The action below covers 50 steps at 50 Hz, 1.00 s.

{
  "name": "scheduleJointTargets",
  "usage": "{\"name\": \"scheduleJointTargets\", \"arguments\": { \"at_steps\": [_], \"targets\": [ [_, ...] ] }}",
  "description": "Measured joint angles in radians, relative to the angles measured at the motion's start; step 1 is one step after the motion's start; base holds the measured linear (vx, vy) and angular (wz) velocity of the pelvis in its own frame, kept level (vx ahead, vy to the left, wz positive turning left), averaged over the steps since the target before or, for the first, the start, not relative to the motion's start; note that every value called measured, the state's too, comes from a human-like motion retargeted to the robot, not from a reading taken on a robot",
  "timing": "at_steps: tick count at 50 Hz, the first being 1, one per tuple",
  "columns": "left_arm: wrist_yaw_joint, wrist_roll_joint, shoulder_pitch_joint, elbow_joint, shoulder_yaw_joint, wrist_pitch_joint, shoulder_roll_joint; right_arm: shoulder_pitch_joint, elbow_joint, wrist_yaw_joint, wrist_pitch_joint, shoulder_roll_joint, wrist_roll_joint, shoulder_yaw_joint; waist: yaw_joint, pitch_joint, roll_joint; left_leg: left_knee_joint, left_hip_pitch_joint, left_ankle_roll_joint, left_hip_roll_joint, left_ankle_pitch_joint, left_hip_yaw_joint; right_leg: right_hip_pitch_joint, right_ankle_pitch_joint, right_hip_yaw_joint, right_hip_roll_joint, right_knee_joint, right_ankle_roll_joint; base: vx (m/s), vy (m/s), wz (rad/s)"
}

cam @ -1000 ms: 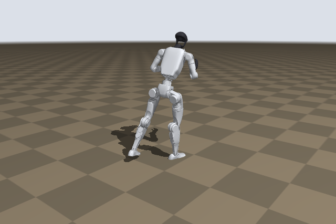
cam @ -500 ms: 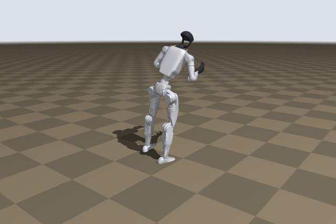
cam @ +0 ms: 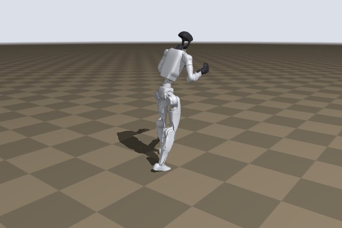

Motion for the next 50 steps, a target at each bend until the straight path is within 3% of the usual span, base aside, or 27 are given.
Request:
{"name": "scheduleJointTargets", "arguments": {
  "at_steps": [6, 15, 20, 23, 30, 37, 41, 46, 50],
  "targets": [
    [0.006, 0.002, -0.036, 0.023, 0.010, 0.007, 0.013, 0.007, 0.016, 0.009, 0.011, 0.031, -0.003, -0.009, 0.015, -0.029, -0.035, 0.000, 0.054, 0.018, 0.009, 0.081, 0.018, 0.048, 0.046, 0.039, 0.006, 0.024, -0.011, 0.41, 0.28, -0.17],
    [0.035, 0.029, -0.094, 0.053, 0.005, 0.019, 0.047, -0.028, 0.027, -0.008, 0.010, 0.101, -0.001, -0.013, 0.034, -0.049, -0.099, 0.000, 0.139, 0.075, -0.013, 0.007, -0.005, -0.106, 0.232, -0.022, -0.024, 0.384, -0.046, 0.37, 0.29, 0.01],
    [0.039, 0.030, -0.091, 0.046, -0.001, 0.030, 0.048, -0.043, 0.015, -0.024, 0.006, 0.115, -0.001, -0.012, 0.043, -0.051, -0.100, 0.006, 0.177, 0.087, -0.008, -0.026, -0.019, -0.172, 0.158, -0.197, -0.073, 0.462, -0.142, 0.31, 0.21, 0.13],
    [0.034, 0.028, -0.088, 0.041, -0.001, 0.035, 0.047, -0.054, 0.010, -0.024, 0.004, 0.118, 0.006, -0.009, 0.038, -0.044, -0.104, 0.027, 0.189, 0.096, -0.014, -0.049, -0.039, -0.188, 0.119, -0.244, -0.058, 0.387, -0.159, 0.29, 0.15, 0.34],
    [0.044, 0.024, -0.082, 0.045, 0.014, 0.034, 0.054, -0.095, 0.011, -0.017, 0.009, 0.115, 0.014, 0.006, -0.006, -0.012, -0.131, 0.090, 0.208, 0.123, -0.062, -0.105, -0.101, -0.220, 0.182, -0.178, 0.013, 0.036, -0.110, 0.28, 0.08, 0.51],
    [0.044, 0.045, -0.066, 0.049, 0.005, 0.019, 0.066, -0.072, 0.012, -0.024, 0.010, 0.119, 0.017, -0.006, -0.049, 0.025, -0.157, 0.143, 0.272, 0.102, -0.103, -0.166, -0.167, -0.240, 0.290, -0.122, 0.014, -0.268, 0.022, 0.33, -0.06, 0.61],
    [0.036, 0.051, -0.098, 0.059, -0.003, 0.015, 0.078, -0.066, 0.017, -0.027, 0.006, 0.121, 0.027, -0.035, -0.032, 0.044, -0.139, 0.176, 0.297, 0.047, -0.048, -0.188, -0.182, -0.286, 0.269, -0.178, 0.066, -0.347, 0.022, 0.35, -0.34, 0.32],
    [0.041, 0.049, -0.119, 0.061, -0.015, 0.017, 0.087, -0.041, 0.020, -0.034, 0.009, 0.112, 0.027, -0.063, -0.014, 0.036, -0.111, 0.220, 0.312, 0.022, -0.029, -0.215, -0.211, -0.327, 0.160, -0.261, 0.053, -0.358, 0.022, 0.41, -0.20, 0.46],
    [0.044, 0.047, -0.105, 0.052, -0.028, 0.018, 0.103, -0.018, 0.018, -0.046, 0.012, 0.104, 0.018, -0.068, 0.010, 0.011, -0.085, 0.250, 0.331, 0.008, -0.020, -0.228, -0.231, -0.310, 0.177, -0.311, 0.038, -0.358, 0.022, 0.47, -0.22, 0.48]
  ]
}}
